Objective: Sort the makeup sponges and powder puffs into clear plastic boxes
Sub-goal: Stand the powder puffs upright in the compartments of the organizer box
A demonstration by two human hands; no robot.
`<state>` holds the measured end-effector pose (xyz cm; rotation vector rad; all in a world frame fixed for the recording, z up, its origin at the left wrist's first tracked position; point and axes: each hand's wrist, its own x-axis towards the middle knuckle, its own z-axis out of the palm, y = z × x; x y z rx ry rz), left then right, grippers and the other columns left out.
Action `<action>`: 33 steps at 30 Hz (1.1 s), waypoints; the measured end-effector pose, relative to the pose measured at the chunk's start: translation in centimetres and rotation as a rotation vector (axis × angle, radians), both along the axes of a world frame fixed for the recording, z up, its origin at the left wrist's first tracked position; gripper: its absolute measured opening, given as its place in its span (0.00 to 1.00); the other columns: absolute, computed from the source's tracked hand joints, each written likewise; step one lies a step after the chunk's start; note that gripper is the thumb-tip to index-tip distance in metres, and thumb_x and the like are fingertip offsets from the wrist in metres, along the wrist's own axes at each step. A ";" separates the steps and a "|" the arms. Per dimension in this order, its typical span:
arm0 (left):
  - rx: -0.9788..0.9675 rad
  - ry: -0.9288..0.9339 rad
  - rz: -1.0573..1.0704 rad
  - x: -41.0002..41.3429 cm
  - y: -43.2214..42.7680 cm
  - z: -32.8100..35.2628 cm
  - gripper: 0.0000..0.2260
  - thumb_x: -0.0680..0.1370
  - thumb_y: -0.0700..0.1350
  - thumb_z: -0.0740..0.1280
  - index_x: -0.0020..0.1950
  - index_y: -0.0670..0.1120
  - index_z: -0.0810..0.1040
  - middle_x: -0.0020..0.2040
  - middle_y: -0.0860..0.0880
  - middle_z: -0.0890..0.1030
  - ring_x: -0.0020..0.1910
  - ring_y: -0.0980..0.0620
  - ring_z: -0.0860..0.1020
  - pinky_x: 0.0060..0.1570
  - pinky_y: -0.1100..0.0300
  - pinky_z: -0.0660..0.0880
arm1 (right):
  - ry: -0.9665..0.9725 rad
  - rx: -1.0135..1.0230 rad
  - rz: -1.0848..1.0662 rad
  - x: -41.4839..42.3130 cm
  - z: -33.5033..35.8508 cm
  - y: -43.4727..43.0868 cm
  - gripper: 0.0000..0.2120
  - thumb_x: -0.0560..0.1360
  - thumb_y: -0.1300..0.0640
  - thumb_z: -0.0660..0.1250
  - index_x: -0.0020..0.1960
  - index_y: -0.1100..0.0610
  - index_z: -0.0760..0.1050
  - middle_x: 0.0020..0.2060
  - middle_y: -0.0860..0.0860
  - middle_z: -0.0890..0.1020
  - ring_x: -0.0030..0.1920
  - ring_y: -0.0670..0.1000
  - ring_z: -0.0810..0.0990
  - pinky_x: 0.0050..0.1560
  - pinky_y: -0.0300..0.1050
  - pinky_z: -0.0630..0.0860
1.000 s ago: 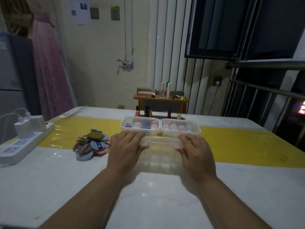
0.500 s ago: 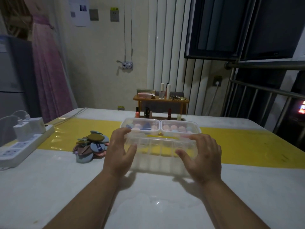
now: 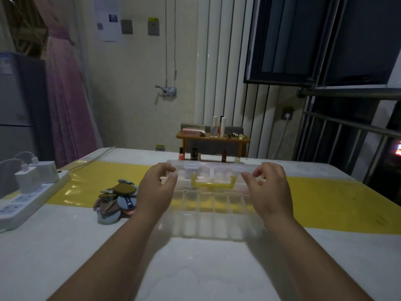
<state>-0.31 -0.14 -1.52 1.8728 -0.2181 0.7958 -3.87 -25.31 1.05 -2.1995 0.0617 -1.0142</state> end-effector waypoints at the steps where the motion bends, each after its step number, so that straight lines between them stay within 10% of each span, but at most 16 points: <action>1: -0.032 0.065 -0.020 0.4 0.1 0.1 0.06 0.79 0.44 0.67 0.50 0.56 0.78 0.52 0.60 0.77 0.53 0.55 0.78 0.50 0.52 0.78 | 0.027 -0.005 0.005 0.5 0.2 0.0 0.11 0.76 0.46 0.69 0.46 0.52 0.72 0.54 0.48 0.73 0.51 0.51 0.76 0.44 0.46 0.73; 15: -0.140 0.326 -0.086 3.7 -0.2 -0.5 0.31 0.76 0.29 0.59 0.70 0.60 0.74 0.61 0.57 0.76 0.53 0.55 0.79 0.45 0.57 0.81 | 0.282 -0.307 -0.228 3.8 1.5 2.1 0.20 0.75 0.48 0.67 0.66 0.46 0.72 0.72 0.51 0.66 0.68 0.58 0.65 0.66 0.54 0.65; 21: -0.102 0.396 -0.093 4.0 -0.3 -0.9 0.32 0.77 0.30 0.58 0.74 0.60 0.69 0.59 0.58 0.74 0.48 0.62 0.76 0.36 0.70 0.74 | 0.289 -0.467 0.188 4.2 -0.2 5.1 0.14 0.77 0.50 0.65 0.62 0.43 0.76 0.61 0.43 0.75 0.63 0.50 0.69 0.64 0.50 0.64; 33: 0.001 0.350 0.001 3.2 0.1 -0.7 0.24 0.76 0.35 0.60 0.67 0.55 0.77 0.65 0.49 0.78 0.50 0.52 0.78 0.39 0.64 0.74 | 0.407 -0.585 0.235 4.0 -1.2 5.2 0.16 0.82 0.46 0.56 0.68 0.42 0.72 0.66 0.41 0.72 0.61 0.49 0.69 0.63 0.50 0.67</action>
